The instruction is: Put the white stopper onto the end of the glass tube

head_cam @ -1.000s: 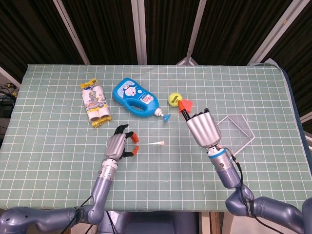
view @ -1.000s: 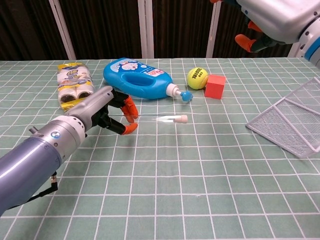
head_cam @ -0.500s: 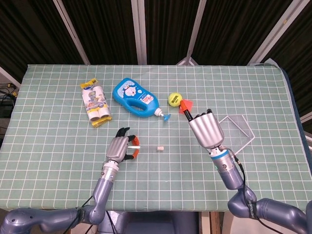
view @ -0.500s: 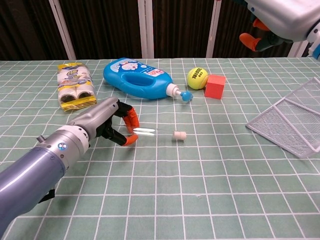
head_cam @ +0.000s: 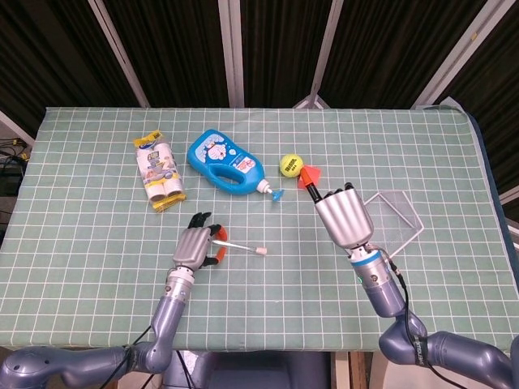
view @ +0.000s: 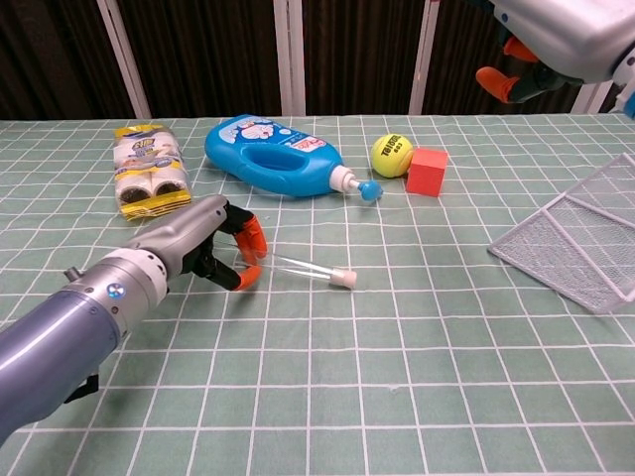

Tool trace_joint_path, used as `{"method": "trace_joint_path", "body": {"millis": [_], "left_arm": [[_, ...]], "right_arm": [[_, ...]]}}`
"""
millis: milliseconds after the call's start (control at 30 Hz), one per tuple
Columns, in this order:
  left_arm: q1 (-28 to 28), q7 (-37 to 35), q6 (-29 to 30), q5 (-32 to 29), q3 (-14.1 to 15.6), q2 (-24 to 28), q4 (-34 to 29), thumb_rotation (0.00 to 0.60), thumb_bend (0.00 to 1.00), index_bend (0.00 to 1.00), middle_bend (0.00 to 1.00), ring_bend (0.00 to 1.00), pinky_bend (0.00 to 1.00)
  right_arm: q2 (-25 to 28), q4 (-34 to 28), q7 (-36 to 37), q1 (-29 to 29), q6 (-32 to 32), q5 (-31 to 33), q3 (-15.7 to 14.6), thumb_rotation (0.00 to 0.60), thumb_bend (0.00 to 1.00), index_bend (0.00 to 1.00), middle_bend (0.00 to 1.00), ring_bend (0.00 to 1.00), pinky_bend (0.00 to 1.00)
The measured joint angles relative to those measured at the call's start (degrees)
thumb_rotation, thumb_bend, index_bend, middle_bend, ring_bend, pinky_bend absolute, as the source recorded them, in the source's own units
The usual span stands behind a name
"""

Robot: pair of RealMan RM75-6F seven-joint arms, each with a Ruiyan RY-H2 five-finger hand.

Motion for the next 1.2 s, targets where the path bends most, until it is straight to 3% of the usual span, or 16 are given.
{"method": "trace_joint_path", "body": {"millis": [400, 567, 733, 900, 967, 1000, 1100, 1200], "left_arm": [[1.7, 4.7, 1.4, -2.5, -0.2, 3.0, -5.1, 0.6, 0.4, 0.4, 0.37, 0.08, 0.0], [2.4, 6.1, 2.8, -3.0, -0.8, 5.1, -8.3, 0.6, 0.39, 0.39, 0.34, 0.08, 0.0], [3.5, 5.0, 4.9, -1.9, -2.1, 8.7, -13.9, 0.6, 0.31, 0.35, 0.3, 0.08, 0.0], [5.7, 1.7, 7.2, 2.7, -2.6, 15.3, -21.3, 0.6, 0.29, 0.22, 0.2, 0.03, 0.0], [6.9, 0.2, 8.0, 5.1, -2.1, 18.3, -23.7, 0.6, 0.26, 0.16, 0.16, 0.01, 0.0], [7.8, -0.8, 8.5, 7.0, -1.5, 20.4, -25.1, 0.6, 0.24, 0.14, 0.14, 0.0, 0.0], [10.3, -2.8, 10.0, 12.4, 1.2, 25.6, -27.8, 0.6, 0.19, 0.1, 0.1, 0.0, 0.0], [13.3, -4.5, 12.3, 18.7, 5.2, 30.8, -28.7, 0.6, 0.15, 0.06, 0.05, 0.0, 0.0]], "right_arm": [[1.4, -3.4, -1.9, -1.0, 0.6, -0.4, -0.7, 0.6, 0.44, 0.17, 0.97, 1.0, 0.89], [2.7, -5.9, -2.5, -2.3, 1.8, -1.1, -1.4, 0.6, 0.44, 0.14, 0.88, 0.91, 0.8], [4.9, -9.8, -1.9, -4.9, 4.3, -1.4, -2.2, 0.6, 0.44, 0.06, 0.7, 0.74, 0.62], [7.6, -14.5, 1.3, -9.4, 7.1, 0.3, -3.6, 0.6, 0.43, 0.0, 0.32, 0.35, 0.29], [9.0, -16.4, 4.2, -11.5, 7.7, 1.7, -4.8, 0.6, 0.42, 0.0, 0.18, 0.21, 0.22], [9.7, -17.1, 5.7, -12.4, 7.8, 2.2, -5.4, 0.6, 0.4, 0.0, 0.12, 0.14, 0.19], [12.1, -19.1, 11.8, -15.5, 8.3, 3.6, -7.7, 0.6, 0.36, 0.0, 0.02, 0.03, 0.12], [14.8, -20.0, 18.8, -19.3, 8.9, 4.5, -10.8, 0.6, 0.29, 0.0, 0.0, 0.0, 0.06]]}}
